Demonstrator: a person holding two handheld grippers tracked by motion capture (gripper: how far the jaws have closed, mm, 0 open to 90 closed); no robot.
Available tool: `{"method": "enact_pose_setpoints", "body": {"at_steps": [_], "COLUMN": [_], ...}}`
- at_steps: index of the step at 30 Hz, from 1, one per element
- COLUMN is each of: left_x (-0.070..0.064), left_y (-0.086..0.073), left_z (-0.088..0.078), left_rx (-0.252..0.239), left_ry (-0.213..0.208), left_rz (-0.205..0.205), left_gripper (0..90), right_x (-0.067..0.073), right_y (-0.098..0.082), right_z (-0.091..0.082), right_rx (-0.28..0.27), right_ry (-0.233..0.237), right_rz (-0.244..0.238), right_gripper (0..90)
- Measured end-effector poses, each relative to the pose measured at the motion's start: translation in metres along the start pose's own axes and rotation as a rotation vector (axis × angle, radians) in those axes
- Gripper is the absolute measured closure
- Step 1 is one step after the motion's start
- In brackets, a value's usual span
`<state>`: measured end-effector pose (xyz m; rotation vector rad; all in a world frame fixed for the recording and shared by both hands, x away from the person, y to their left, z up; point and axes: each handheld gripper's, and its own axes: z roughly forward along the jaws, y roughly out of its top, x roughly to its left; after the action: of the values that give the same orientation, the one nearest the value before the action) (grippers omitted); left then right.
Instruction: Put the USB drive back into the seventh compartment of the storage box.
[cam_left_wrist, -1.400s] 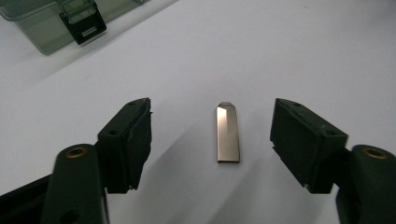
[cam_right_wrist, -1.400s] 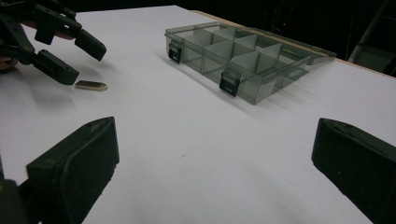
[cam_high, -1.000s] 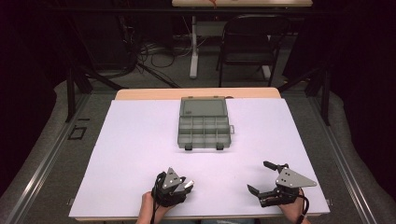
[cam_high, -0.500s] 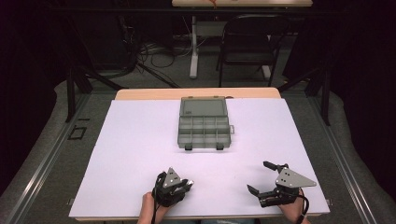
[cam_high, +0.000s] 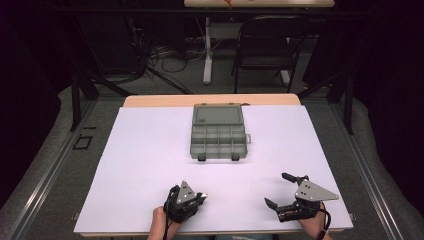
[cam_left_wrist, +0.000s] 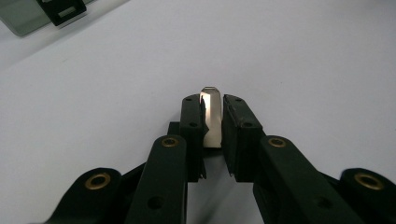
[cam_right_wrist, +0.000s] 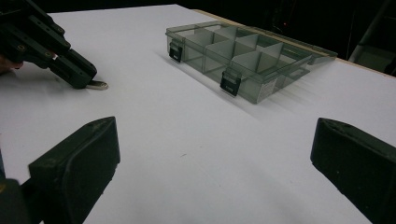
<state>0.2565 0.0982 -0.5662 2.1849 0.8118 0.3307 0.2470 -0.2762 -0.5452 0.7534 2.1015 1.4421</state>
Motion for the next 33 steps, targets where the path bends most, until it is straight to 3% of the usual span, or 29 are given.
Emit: {"method": "enact_pose_setpoints", "body": {"at_steps": [33], "left_x": [0.008], "left_y": [0.006], "left_z": [-0.013], "left_rx": [-0.082], "left_ry": [-0.011], "left_rz": [-0.014], "left_gripper": [78.6], "right_x": [0.0], "right_y": [-0.001], "right_z": [0.001], "right_rx": [0.004], "right_ry": [0.002], "right_rz": [0.003], "right_gripper": [0.7]}}
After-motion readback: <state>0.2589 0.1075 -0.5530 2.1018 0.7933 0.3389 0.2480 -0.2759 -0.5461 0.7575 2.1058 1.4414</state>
